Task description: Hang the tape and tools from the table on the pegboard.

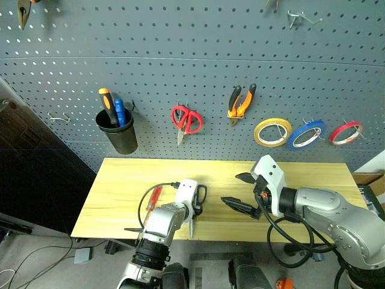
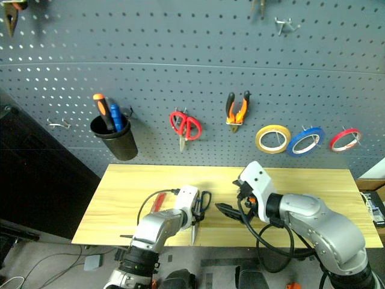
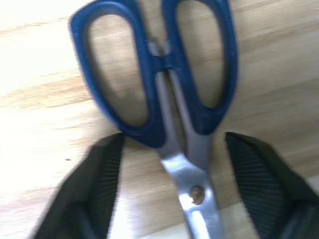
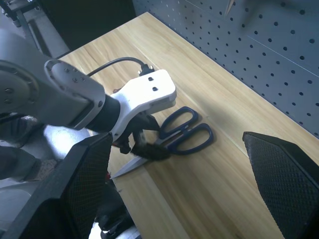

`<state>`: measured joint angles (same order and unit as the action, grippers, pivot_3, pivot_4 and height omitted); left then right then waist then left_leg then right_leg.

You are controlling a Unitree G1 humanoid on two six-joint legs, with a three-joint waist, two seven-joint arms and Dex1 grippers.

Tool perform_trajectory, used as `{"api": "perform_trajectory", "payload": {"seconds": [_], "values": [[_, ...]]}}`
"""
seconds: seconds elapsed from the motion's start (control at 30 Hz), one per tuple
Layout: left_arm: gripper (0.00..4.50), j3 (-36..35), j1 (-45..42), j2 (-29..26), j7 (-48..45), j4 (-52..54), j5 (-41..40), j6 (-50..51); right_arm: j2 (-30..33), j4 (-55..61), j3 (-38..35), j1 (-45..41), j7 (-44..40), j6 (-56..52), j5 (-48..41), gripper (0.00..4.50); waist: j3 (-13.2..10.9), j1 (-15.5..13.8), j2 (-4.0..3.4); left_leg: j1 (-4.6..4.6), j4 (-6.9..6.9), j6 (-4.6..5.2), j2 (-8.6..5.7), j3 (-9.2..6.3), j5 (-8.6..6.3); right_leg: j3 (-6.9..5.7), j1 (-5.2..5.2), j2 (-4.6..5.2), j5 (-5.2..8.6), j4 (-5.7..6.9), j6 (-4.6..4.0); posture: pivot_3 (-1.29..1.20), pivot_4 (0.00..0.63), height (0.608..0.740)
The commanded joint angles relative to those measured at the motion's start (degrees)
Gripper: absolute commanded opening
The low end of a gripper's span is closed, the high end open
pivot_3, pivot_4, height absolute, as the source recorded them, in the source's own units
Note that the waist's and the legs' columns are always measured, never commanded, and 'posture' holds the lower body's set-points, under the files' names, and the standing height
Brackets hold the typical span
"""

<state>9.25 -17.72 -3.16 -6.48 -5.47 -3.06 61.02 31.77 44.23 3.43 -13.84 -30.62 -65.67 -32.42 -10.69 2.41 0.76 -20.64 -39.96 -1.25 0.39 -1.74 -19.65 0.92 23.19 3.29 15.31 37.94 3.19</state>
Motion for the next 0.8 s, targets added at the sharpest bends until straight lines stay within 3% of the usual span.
{"api": "perform_trajectory", "payload": {"seconds": [0.03,0.13,0.17,0.5,0.8], "values": [[1.90,0.0,1.1,-0.9,-1.0,-2.9,0.0,-0.3,0.5,2.3,-1.1,0.2,0.8,0.2,-1.2,4.50,0.0,0.0,0.00,0.00,0.00,0.00,0.01,0.00,0.00,0.00,0.00,0.00,0.00,0.00,0.00,-0.13,0.194,0.740],[1.15,0.5,0.8,-1.8,-2.2,-3.7,0.2,-1.8,0.6,2.3,-1.3,0.3,1.4,0.4,-1.7,4.50,0.0,0.0,0.01,-0.02,0.00,0.00,0.04,0.00,0.00,0.00,0.00,0.01,0.00,-0.03,0.00,-0.13,0.185,0.740],[1.11,0.6,0.7,-2.1,-2.7,-3.9,0.2,-2.4,0.6,2.3,-1.5,0.3,1.5,0.4,-1.8,4.50,0.0,0.0,0.01,-0.02,0.01,0.00,0.03,0.00,0.00,0.00,0.00,0.01,0.00,-0.05,0.00,-0.13,0.185,0.740],[1.11,1.3,1.4,-7.4,-9.4,-1.4,-0.5,-9.4,0.5,2.4,-1.6,0.6,2.4,1.5,-2.2,4.50,0.0,0.3,0.01,-0.07,0.02,-0.01,0.04,-0.01,0.00,-0.02,0.05,0.00,0.00,-0.07,0.00,-0.12,0.163,0.740],[1.11,1.9,5.2,-15.6,-16.7,5.6,-0.3,-23.8,1.5,2.7,-0.6,1.5,3.1,6.0,0.0,4.50,0.0,0.5,0.04,-0.22,0.05,-0.07,0.19,-0.02,0.03,-0.02,0.18,0.10,0.00,-0.13,0.00,-0.11,0.147,0.740]]}}
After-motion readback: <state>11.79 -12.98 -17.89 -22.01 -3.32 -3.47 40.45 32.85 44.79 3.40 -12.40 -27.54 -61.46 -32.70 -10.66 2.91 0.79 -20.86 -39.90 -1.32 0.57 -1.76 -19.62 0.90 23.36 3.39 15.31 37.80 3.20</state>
